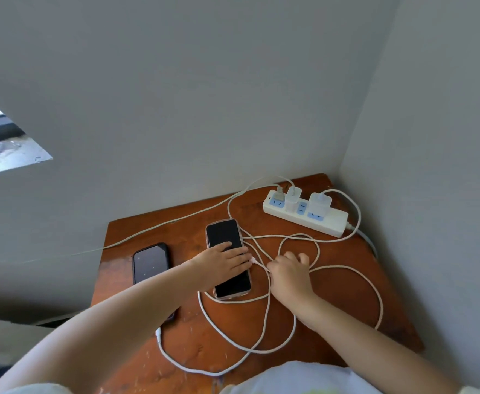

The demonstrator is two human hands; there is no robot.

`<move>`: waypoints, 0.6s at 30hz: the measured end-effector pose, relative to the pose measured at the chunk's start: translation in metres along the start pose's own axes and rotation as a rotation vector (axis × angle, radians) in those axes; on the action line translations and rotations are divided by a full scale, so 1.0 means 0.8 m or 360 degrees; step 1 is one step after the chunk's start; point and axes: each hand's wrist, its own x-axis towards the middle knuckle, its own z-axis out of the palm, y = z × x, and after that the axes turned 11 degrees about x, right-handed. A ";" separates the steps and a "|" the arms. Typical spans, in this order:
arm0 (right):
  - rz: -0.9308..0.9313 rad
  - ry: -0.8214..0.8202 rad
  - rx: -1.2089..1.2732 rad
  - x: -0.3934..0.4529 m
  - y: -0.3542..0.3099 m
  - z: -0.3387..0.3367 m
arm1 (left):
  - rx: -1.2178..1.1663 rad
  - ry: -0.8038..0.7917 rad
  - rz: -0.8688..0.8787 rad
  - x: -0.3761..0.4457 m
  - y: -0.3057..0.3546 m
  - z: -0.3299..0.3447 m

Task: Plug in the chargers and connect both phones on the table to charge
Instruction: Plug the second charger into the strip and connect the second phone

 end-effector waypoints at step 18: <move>0.0077 0.0141 0.0064 -0.022 0.023 -0.024 | -0.0303 0.0190 -0.0236 0.008 -0.001 -0.016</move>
